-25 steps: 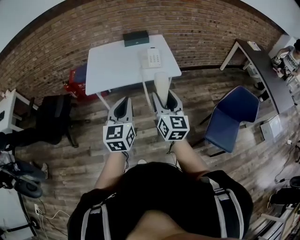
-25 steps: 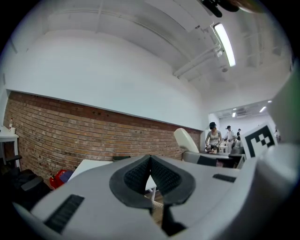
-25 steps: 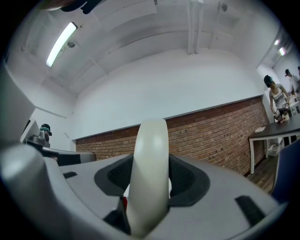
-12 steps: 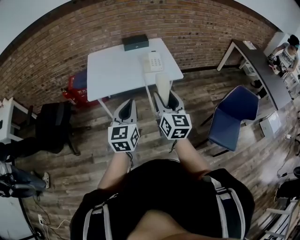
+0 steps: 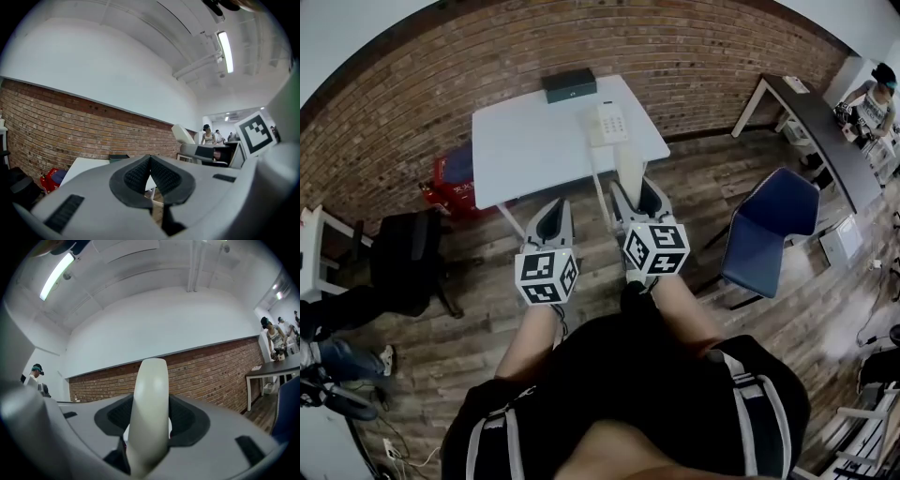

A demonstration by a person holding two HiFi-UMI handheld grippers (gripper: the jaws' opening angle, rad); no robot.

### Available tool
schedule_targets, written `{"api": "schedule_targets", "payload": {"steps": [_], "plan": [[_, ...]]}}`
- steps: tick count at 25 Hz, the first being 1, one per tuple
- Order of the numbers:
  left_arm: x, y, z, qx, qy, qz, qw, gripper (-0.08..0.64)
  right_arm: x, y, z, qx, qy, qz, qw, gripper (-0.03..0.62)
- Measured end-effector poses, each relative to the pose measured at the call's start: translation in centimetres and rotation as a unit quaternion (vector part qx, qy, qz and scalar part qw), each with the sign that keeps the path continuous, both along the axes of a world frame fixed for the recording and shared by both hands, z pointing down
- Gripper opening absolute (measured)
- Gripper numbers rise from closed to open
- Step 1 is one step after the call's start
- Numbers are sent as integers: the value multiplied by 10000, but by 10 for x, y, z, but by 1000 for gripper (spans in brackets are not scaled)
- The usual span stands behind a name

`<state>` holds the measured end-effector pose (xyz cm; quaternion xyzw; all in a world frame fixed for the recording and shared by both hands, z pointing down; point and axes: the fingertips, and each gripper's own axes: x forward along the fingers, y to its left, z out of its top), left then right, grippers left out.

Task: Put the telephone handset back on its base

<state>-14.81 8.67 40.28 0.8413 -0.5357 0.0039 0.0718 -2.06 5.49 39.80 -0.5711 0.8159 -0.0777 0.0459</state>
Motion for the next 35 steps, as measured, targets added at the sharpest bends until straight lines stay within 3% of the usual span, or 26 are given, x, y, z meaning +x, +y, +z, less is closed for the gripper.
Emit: {"api": "schedule_targets", "payload": {"steps": [16, 35], "plan": [[10, -107, 5, 90, -81, -130, 9998, 2, 10, -111, 0, 67, -135, -285, 9995, 207], [56, -287, 17, -318, -99, -460, 9984, 2, 42, -290, 17, -349, -229, -836, 9956, 207]]}}
